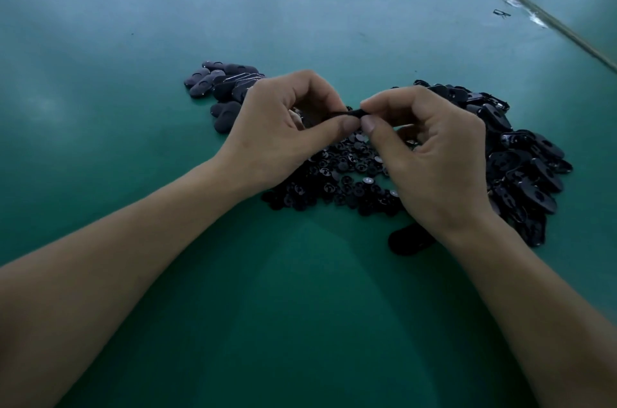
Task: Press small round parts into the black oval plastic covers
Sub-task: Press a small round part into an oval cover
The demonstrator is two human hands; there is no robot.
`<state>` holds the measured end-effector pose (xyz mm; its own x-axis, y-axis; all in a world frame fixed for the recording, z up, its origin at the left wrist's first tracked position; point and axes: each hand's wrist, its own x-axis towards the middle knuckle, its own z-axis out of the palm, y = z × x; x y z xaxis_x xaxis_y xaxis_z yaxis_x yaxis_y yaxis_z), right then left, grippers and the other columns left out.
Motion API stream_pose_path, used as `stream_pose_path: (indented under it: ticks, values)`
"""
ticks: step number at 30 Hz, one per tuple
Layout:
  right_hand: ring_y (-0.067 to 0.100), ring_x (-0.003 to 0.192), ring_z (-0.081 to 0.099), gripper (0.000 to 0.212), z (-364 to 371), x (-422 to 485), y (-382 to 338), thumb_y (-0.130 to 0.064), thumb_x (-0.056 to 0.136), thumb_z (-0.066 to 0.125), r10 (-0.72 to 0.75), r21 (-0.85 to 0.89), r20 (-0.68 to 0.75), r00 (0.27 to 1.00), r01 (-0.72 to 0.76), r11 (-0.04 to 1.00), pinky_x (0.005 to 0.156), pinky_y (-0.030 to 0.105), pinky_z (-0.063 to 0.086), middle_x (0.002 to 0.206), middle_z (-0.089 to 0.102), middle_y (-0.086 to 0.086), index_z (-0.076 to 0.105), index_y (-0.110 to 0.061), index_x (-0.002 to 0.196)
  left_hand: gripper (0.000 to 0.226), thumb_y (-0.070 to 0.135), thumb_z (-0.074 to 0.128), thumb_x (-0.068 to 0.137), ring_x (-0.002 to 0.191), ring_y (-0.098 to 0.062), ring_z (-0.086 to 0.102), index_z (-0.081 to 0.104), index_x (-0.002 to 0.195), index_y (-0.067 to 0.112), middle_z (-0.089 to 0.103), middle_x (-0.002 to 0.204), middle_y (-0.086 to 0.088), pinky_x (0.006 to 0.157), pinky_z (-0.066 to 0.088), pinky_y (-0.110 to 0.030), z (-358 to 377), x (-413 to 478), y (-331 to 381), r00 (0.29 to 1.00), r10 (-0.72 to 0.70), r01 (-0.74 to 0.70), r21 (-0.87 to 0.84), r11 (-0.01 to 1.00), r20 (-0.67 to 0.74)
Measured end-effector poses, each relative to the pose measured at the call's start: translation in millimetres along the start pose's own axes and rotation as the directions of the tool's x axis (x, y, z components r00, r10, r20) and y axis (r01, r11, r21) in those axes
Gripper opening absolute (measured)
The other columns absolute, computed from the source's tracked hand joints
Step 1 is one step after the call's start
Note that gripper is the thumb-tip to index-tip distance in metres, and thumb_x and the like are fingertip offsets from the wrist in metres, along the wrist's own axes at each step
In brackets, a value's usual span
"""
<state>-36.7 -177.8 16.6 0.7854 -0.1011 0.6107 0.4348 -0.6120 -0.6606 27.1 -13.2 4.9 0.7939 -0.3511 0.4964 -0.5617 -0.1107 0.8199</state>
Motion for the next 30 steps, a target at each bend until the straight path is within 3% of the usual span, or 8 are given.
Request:
stream_pose_path:
  ticks: [3, 6, 9, 11, 13, 15, 20, 30]
  values:
    - [0.002, 0.082, 0.066, 0.019, 0, 0, 1, -0.009, 0.093, 0.065, -0.002, -0.028, -0.029, 1.000, 0.002, 1.000, 0.075, 0.017, 0.052, 0.086, 0.065, -0.023, 0.068, -0.026, 0.099, 0.018, 0.010, 0.079, 0.084, 0.049, 0.006, 0.048, 0.067, 0.097, 0.015, 0.065, 0.070, 0.001, 0.051, 0.032, -0.004, 0, 0, -1, 1.000, 0.003, -0.003, 0.008, 1.000, 0.019]
    - [0.004, 0.087, 0.064, 0.013, -2, 1, 4, -0.012, 0.093, 0.065, 0.034, -0.224, 0.014, 0.999, -0.030, 0.974, 0.079, 0.011, 0.047, 0.090, 0.069, -0.012, 0.072, -0.016, 0.103, 0.021, 0.012, 0.076, 0.087, 0.056, 0.012, 0.052, 0.072, 0.108, 0.014, 0.067, 0.081, 0.009, 0.059, 0.035, 0.000, -1, 0, -2, 1.000, -0.003, 0.002, 0.102, 0.995, 0.010]
    - [0.020, 0.102, 0.059, 0.022, -5, -1, 11, -0.031, 0.094, 0.064, 0.163, -0.495, 0.149, 0.975, -0.069, 0.866, 0.092, 0.030, 0.044, 0.103, 0.068, 0.001, 0.073, -0.018, 0.110, 0.015, 0.017, 0.074, 0.089, 0.070, 0.008, 0.058, 0.073, 0.103, 0.023, 0.072, 0.087, 0.013, 0.066, 0.039, -0.006, -2, 2, -3, 1.000, -0.020, 0.021, 0.112, 0.993, -0.011]
    - [0.025, 0.106, 0.053, 0.025, -5, -2, 10, -0.041, 0.093, 0.063, 0.232, -0.570, 0.178, 0.956, -0.092, 0.816, 0.092, 0.034, 0.040, 0.099, 0.061, 0.001, 0.074, -0.023, 0.106, 0.015, 0.019, 0.073, 0.090, 0.070, -0.009, 0.064, 0.071, 0.101, 0.029, 0.072, 0.086, 0.007, 0.063, 0.045, -0.019, -3, 3, -3, 0.999, -0.012, 0.016, 0.107, 0.994, -0.033]
    - [0.025, 0.106, 0.050, 0.023, -5, -2, 8, -0.043, 0.092, 0.063, 0.252, -0.576, 0.173, 0.952, -0.109, 0.810, 0.089, 0.034, 0.038, 0.094, 0.053, -0.002, 0.075, -0.025, 0.100, 0.016, 0.019, 0.071, 0.092, 0.069, -0.030, 0.065, 0.069, 0.100, 0.033, 0.072, 0.086, -0.001, 0.062, 0.052, -0.035, -2, 2, -1, 0.999, 0.002, 0.003, 0.112, 0.994, -0.042]
    - [0.026, 0.106, 0.051, 0.022, -5, -1, 8, -0.042, 0.092, 0.065, 0.263, -0.570, 0.171, 0.950, -0.122, 0.812, 0.089, 0.034, 0.038, 0.094, 0.053, -0.002, 0.075, -0.024, 0.098, 0.015, 0.018, 0.068, 0.092, 0.068, -0.036, 0.062, 0.069, 0.099, 0.032, 0.071, 0.087, -0.006, 0.062, 0.052, -0.039, -2, 2, 1, 0.999, 0.015, -0.010, 0.122, 0.992, -0.042]
    - [0.025, 0.100, 0.054, 0.019, -5, -2, 10, -0.038, 0.093, 0.065, 0.243, -0.533, 0.170, 0.955, -0.118, 0.838, 0.089, 0.037, 0.042, 0.094, 0.060, 0.000, 0.075, -0.022, 0.097, 0.002, 0.017, 0.069, 0.092, 0.064, -0.024, 0.057, 0.070, 0.092, 0.016, 0.068, 0.080, -0.006, 0.061, 0.043, -0.019, -1, 0, 2, 0.999, 0.020, -0.013, 0.173, 0.985, -0.040]
    - [0.014, 0.071, 0.062, 0.011, -3, 0, 9, -0.024, 0.100, 0.056, 0.175, -0.321, 0.074, 0.982, -0.142, 0.936, 0.072, 0.037, 0.049, 0.076, 0.067, -0.005, 0.062, -0.018, 0.093, 0.005, 0.027, 0.072, 0.089, 0.067, -0.017, 0.065, 0.069, 0.090, 0.024, 0.072, 0.080, 0.003, 0.066, 0.054, -0.030, -1, 2, -3, 0.996, 0.019, -0.007, 0.141, 0.990, -0.089]
